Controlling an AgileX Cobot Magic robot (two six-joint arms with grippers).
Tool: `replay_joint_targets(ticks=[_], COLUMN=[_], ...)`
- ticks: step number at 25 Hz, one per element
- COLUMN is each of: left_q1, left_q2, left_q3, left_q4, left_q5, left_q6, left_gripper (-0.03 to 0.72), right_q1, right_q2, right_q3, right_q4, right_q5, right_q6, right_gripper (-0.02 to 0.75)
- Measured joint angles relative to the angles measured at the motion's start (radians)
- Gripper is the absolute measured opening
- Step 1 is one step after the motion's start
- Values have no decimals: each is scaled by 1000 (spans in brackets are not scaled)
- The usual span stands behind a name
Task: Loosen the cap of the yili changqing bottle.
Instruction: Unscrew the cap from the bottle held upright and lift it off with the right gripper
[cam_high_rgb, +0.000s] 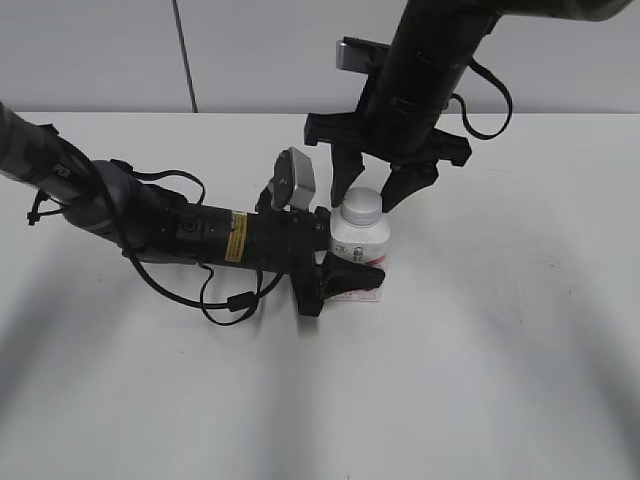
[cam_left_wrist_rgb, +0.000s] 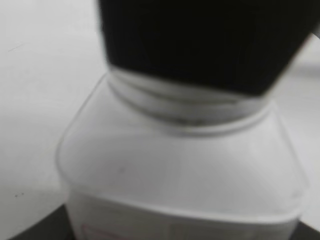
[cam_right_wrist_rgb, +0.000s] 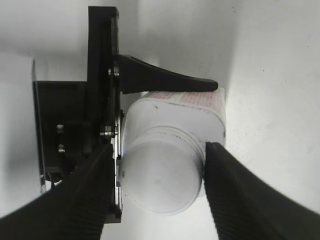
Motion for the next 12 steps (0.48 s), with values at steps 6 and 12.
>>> replay_joint_targets(ticks=[6, 12], left_q1=[0, 0], left_q2=[0, 0], left_q3=[0, 0], left_q4=[0, 0], left_q5=[0, 0], left_q6=[0, 0], left_gripper=[394, 394], right_q1=[0, 0], right_q2=[0, 0], right_q3=[-1, -1], right_q4=[0, 0], right_q5=[17, 31], right_q6=[2, 3], right_gripper=[446, 404])
